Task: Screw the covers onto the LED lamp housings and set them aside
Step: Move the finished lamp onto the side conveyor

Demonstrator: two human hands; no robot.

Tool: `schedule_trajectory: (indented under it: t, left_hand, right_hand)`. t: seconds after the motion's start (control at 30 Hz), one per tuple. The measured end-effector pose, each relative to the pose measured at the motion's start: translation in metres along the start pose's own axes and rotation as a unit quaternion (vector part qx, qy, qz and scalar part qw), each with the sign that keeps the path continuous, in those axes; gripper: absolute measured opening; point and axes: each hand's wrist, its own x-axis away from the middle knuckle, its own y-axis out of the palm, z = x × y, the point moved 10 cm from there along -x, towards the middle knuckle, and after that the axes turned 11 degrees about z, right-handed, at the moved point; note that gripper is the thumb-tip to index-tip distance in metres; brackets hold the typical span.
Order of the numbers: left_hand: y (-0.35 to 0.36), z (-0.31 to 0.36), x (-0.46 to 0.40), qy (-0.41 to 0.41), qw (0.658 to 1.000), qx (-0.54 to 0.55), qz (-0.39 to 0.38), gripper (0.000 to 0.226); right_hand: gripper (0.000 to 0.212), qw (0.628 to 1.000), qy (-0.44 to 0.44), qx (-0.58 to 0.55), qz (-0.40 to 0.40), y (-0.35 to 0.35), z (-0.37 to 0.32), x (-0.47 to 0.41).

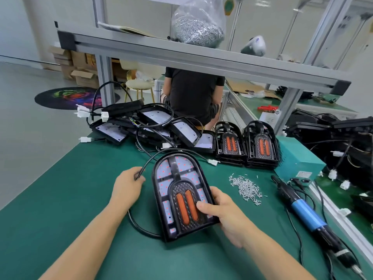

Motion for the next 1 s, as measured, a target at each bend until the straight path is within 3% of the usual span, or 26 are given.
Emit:
schedule_trajectory:
  t: [0.1, 0.23, 0.43, 0.67, 0.8, 0.87, 1.0]
  left_hand:
    - [-0.005, 0.015, -0.001, -0.033, 0.979, 0.201, -0.014, 0.026]
    - [-0.005, 0.048, 0.009, -0.004, 0.945, 0.318, -0.078, 0.030]
    - [-0.014, 0.058, 0.001, 0.002, 0.935, 0.338, -0.102, 0.042]
    - [-0.028, 0.093, -0.003, 0.042, 0.921, 0.355, -0.153, 0.045]
    - [-0.026, 0.105, -0.009, 0.024, 0.907, 0.381, -0.177, 0.043]
    - [-0.027, 0.111, -0.012, 0.012, 0.893, 0.413, -0.176, 0.042]
    - [-0.027, 0.124, -0.010, -0.010, 0.840, 0.504, -0.202, 0.038]
  right_hand:
    - [0.016, 0.997, -0.038, 0.060, -0.009, 0.005, -0.012, -0.001]
    - [0.008, 0.987, -0.114, 0.116, -0.001, 0.007, -0.031, -0.004]
    - [0.011, 0.950, -0.248, 0.191, 0.022, 0.003, -0.063, -0.002]
    - [0.013, 0.933, -0.294, 0.205, 0.034, 0.001, -0.097, 0.005]
    - [0.017, 0.933, -0.304, 0.190, 0.015, 0.006, -0.110, 0.008]
    - [0.023, 0.934, -0.316, 0.166, -0.002, 0.008, -0.113, 0.009]
    - [0.011, 0.960, -0.266, 0.082, 0.014, -0.003, -0.109, 0.008]
